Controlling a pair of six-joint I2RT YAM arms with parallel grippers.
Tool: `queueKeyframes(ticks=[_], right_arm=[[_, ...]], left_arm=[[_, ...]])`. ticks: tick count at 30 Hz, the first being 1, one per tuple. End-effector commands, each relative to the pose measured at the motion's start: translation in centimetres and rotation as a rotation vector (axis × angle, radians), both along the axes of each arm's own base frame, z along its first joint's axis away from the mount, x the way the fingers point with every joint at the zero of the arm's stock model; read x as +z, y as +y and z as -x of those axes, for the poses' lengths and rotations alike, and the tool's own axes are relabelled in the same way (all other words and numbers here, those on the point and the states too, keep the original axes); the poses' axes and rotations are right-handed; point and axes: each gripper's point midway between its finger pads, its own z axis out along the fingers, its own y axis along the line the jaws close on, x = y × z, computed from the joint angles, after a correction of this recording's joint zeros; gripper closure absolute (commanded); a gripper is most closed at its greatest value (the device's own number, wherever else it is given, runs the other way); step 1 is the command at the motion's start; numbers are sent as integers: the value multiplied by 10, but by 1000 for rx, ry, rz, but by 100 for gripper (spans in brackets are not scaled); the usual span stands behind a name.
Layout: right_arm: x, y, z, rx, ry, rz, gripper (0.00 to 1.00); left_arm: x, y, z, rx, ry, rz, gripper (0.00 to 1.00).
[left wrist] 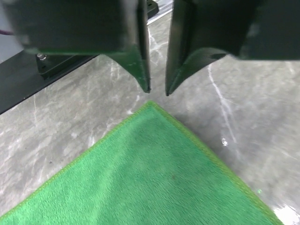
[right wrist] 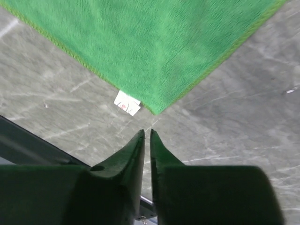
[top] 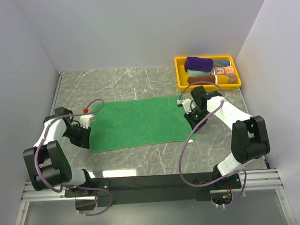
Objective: Roll the towels
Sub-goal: Flatten the towel
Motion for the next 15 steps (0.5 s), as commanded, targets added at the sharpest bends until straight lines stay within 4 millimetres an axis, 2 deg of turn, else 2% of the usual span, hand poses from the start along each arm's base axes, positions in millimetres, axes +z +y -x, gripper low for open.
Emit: queueKeyframes(ticks=[1, 2, 5, 12, 15], right_arm=[[5, 8, -11, -13, -21, -12, 89], [-1, 9, -10, -16, 0, -7, 94], [-10, 15, -12, -14, 8, 8, 98], [-37, 7, -10, -43, 39, 84, 100], [-45, 3, -12, -55, 56, 121, 100]], left_arm=[[10, -1, -10, -36, -35, 11, 77], [7, -4, -10, -47, -19, 25, 84], [-1, -8, -10, -48, 9, 44, 93], [-18, -10, -15, -31, 28, 27, 96], [-34, -5, -7, -29, 79, -7, 98]])
